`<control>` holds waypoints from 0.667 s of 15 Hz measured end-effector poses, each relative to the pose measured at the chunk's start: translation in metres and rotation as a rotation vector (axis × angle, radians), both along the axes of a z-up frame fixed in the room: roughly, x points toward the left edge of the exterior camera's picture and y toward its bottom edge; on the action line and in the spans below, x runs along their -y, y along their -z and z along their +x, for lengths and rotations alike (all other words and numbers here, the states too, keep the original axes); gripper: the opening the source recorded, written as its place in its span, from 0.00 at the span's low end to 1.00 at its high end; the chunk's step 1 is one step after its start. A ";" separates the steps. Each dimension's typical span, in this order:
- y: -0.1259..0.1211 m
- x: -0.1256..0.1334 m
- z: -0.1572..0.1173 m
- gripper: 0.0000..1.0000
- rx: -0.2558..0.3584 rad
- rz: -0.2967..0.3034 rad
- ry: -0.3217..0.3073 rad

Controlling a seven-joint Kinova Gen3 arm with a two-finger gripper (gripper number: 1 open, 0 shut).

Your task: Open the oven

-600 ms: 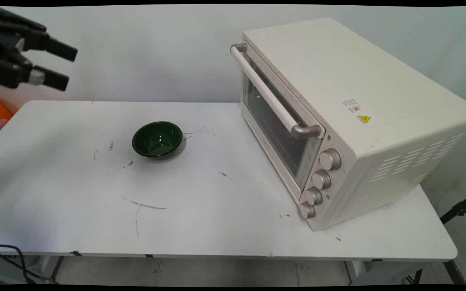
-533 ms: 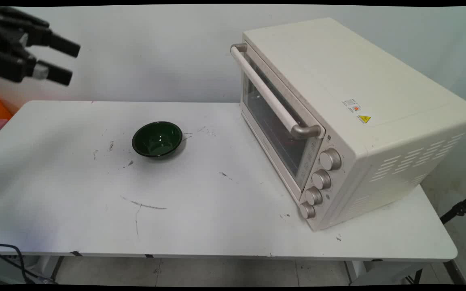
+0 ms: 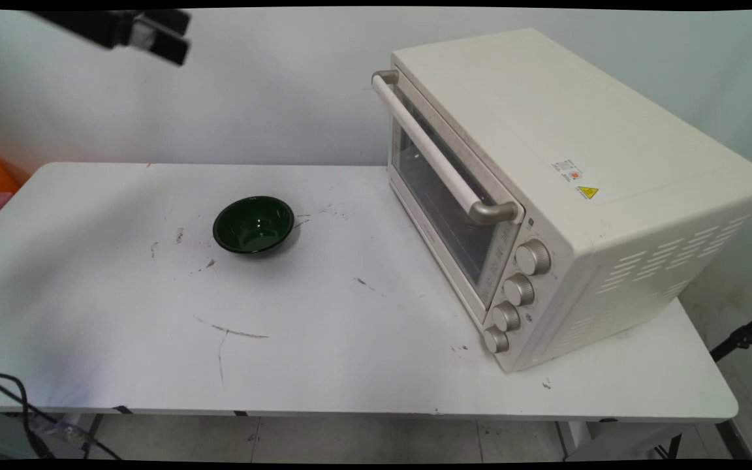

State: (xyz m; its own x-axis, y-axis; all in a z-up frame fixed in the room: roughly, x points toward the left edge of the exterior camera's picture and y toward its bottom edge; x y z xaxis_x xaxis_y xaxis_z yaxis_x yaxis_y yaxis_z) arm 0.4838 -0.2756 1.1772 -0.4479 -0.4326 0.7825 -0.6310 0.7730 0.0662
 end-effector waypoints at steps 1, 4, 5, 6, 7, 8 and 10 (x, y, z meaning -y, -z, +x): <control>-0.004 0.007 -0.010 1.00 0.002 -0.001 -0.001; -0.013 0.031 -0.046 1.00 0.021 -0.011 0.001; -0.015 0.040 -0.059 1.00 0.031 -0.013 0.002; -0.016 0.050 -0.072 1.00 0.044 -0.015 0.002; -0.016 0.059 -0.083 1.00 0.057 -0.017 0.003; -0.016 0.068 -0.093 1.00 0.070 -0.018 0.003; -0.012 0.089 -0.114 1.00 0.105 -0.017 0.003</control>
State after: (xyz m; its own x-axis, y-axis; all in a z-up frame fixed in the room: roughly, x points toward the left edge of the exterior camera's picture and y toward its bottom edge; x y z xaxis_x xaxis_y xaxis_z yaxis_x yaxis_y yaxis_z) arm 0.3694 -0.3648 1.1890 -0.5293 -0.4184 0.7381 -0.6312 0.7755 -0.0130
